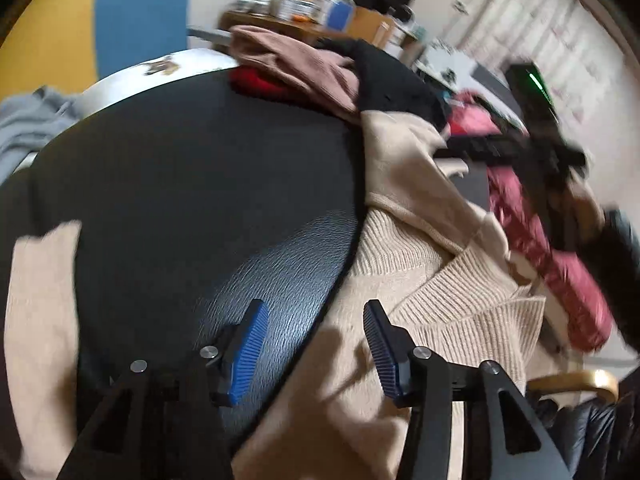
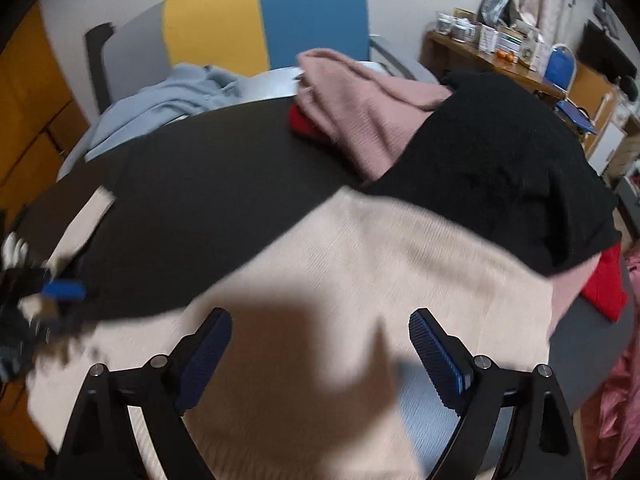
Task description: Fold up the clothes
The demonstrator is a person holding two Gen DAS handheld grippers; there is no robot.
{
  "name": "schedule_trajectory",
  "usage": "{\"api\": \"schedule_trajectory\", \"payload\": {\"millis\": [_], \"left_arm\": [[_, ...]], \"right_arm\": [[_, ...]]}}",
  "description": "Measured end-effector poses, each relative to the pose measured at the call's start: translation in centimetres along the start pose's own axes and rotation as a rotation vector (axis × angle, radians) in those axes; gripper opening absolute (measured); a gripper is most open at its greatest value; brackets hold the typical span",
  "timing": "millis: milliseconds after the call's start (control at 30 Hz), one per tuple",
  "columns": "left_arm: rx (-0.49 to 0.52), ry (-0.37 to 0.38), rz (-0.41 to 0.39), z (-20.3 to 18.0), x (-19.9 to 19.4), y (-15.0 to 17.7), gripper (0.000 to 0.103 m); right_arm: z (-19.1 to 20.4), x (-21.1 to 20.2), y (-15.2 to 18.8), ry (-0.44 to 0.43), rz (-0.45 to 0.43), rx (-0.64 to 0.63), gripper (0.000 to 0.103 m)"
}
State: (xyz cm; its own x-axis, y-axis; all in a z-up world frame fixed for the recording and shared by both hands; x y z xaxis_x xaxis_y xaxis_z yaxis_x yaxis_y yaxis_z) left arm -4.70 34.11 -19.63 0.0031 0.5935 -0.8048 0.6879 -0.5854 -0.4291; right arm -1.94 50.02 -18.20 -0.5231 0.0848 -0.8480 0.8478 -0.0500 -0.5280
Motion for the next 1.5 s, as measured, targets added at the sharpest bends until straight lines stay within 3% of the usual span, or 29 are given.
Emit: {"api": "schedule_trajectory", "payload": {"millis": [67,200,333,367,433,467,500,567,600,633,667,767,867,933,1033,1100,1200,1333,1467,1500], "left_arm": [[0.021,0.028,0.038,-0.5,1.1,-0.4,0.051],[0.074,0.054,0.118,-1.4,3.5,-0.8,0.052],[0.132,0.057,0.181,-2.4,5.3,-0.7,0.053],[0.138,0.064,0.189,-2.7,5.5,-0.6,0.054],[0.116,0.074,0.202,-3.1,5.7,-0.6,0.057],[0.092,0.078,0.209,-3.3,5.8,-0.5,0.057],[0.073,0.095,0.229,-3.6,5.9,-0.3,0.057],[0.053,0.121,0.255,-4.4,6.2,0.3,0.055],[0.035,0.095,0.235,-4.2,6.2,0.2,0.049],[0.013,0.073,0.216,-4.1,6.3,0.2,0.023],[-0.041,0.083,0.209,-3.7,6.2,0.2,0.008],[-0.179,0.049,0.114,-1.4,4.7,0.4,0.007],[-0.348,0.011,-0.064,2.8,-0.1,0.0,0.007],[-0.415,-0.026,-0.228,5.2,-5.4,-0.5,0.007],[-0.357,-0.168,-0.446,6.1,-13.6,-0.5,0.007],[-0.316,-0.184,-0.499,4.5,-15.9,0.7,0.007],[-0.293,-0.141,-0.433,3.5,-15.1,4.1,0.009],[-0.374,-0.018,-0.276,3.5,-11.1,9.6,0.013],[-0.572,0.042,-0.373,7.5,-14.2,11.1,0.025],[-0.595,-0.032,-0.395,9.2,-15.0,11.2,0.026]], "right_arm": [[-1.3,1.3,-1.2,-0.054,0.002,0.057,0.091],[1.0,7.4,-6.9,-0.198,0.002,0.102,0.091],[4.6,11.2,-6.7,-0.322,0.134,0.022,0.087],[5.4,12.5,-7.0,-0.306,0.158,-0.017,0.078],[6.0,12.7,-6.3,-0.255,0.178,-0.079,0.073],[6.2,12.5,-5.9,-0.236,0.184,-0.103,0.065],[6.1,11.8,-5.4,-0.234,0.179,-0.103,0.046],[5.5,10.3,-4.2,-0.224,0.167,-0.074,0.033],[5.2,9.6,-3.6,-0.218,0.165,-0.063,0.03],[5.1,8.9,-3.0,-0.206,0.158,-0.06,0.029],[5.1,8.0,-2.6,-0.202,0.144,-0.051,0.027],[5.8,4.2,-3.0,-0.257,0.036,0.019,0.025],[6.4,-1.4,-5.0,-0.366,-0.142,0.114,0.023],[7.0,-6.0,-6.7,-0.449,-0.29,0.149,0.021],[7.2,-13.4,-6.2,-0.494,-0.483,0.154,0.01],[6.6,-16.3,-4.8,-0.492,-0.568,0.173,0.009],[6.7,-13.0,-3.4,-0.453,-0.554,0.273,0.009],[3.6,-10.1,4.0,-0.388,-0.408,0.414,0.014],[0.8,-8.0,11.8,-0.32,-0.258,0.553,0.025],[0.2,-7.6,13.8,-0.302,-0.22,0.587,0.031]]}}
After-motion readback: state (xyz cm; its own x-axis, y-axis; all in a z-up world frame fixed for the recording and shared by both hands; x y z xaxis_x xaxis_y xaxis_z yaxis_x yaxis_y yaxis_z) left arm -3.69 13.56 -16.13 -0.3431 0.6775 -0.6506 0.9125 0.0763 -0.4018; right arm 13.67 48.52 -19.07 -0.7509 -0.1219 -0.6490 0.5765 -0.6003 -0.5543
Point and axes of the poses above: each gripper's, at about its wrist camera, not at the fingertips, and x roughly the way its jaws point, z to its left, y to its underside, the point moved 10 cm from there along x, roughly the way its jaws point, and after that the axes turned 14 degrees about -x, right-handed, at the moved point
